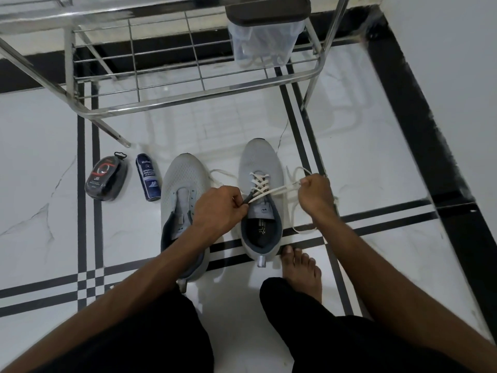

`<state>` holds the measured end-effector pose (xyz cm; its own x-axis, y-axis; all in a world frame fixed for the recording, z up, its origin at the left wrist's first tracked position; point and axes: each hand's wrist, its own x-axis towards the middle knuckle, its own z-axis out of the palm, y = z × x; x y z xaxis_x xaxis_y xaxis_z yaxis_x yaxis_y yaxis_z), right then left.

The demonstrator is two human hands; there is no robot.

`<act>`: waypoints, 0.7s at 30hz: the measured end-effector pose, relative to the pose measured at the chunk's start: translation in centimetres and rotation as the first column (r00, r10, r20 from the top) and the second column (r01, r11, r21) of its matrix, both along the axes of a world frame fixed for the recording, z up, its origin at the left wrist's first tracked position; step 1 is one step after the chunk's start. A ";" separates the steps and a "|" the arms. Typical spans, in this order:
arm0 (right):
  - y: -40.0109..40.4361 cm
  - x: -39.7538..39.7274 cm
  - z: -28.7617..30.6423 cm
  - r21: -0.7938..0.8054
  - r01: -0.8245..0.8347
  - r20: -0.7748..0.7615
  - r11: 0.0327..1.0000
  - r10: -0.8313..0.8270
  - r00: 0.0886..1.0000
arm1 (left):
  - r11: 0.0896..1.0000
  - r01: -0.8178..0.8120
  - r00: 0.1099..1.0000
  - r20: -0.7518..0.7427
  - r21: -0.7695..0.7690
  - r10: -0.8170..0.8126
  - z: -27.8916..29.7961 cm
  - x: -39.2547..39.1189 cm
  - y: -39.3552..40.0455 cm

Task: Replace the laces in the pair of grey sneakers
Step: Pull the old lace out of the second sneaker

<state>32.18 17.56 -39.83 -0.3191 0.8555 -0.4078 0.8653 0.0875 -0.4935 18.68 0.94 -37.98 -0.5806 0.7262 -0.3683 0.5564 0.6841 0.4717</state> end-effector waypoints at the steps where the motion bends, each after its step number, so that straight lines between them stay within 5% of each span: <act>1: -0.4 0.2 0.2 0.077 -0.031 0.007 0.997 0.030 1.000 | 1.000 0.008 1.000 -0.003 -0.002 -0.008 0.0 0.1 0.0; 4: -3.6 -0.3 1.0 0.353 -0.311 -0.097 0.882 0.365 0.926 | 0.999 0.045 0.999 -0.025 0.001 -0.045 0.2 0.3 0.4; 7: -5.6 -1.3 0.5 0.397 -0.652 0.002 0.646 0.709 0.705 | 0.997 0.076 0.997 -0.028 -0.014 -0.077 0.3 0.1 0.4; 13: -3.4 -1.1 0.0 0.391 -0.806 0.198 0.444 0.815 0.544 | 0.999 0.045 0.997 0.069 -0.005 -0.045 0.3 0.0 -0.4; 15: -2.5 -0.6 0.2 0.419 -0.659 0.053 0.624 0.708 0.704 | 0.999 0.051 0.997 0.063 -0.004 -0.051 0.3 0.2 -0.2; 17: -0.8 0.2 0.5 0.357 -0.315 -0.136 0.879 0.383 0.914 | 0.997 0.071 0.997 0.022 -0.011 -0.071 0.4 0.2 -0.1; 19: 1.1 1.4 0.3 0.228 0.004 -0.213 0.974 0.046 0.976 | 0.997 0.074 0.997 0.010 -0.012 -0.074 0.4 0.0 -0.4; 21: 1.9 2.2 0.1 0.131 0.109 -0.158 0.985 -0.088 0.984 | 0.997 0.074 0.997 -0.007 -0.015 -0.074 0.4 0.1 -0.6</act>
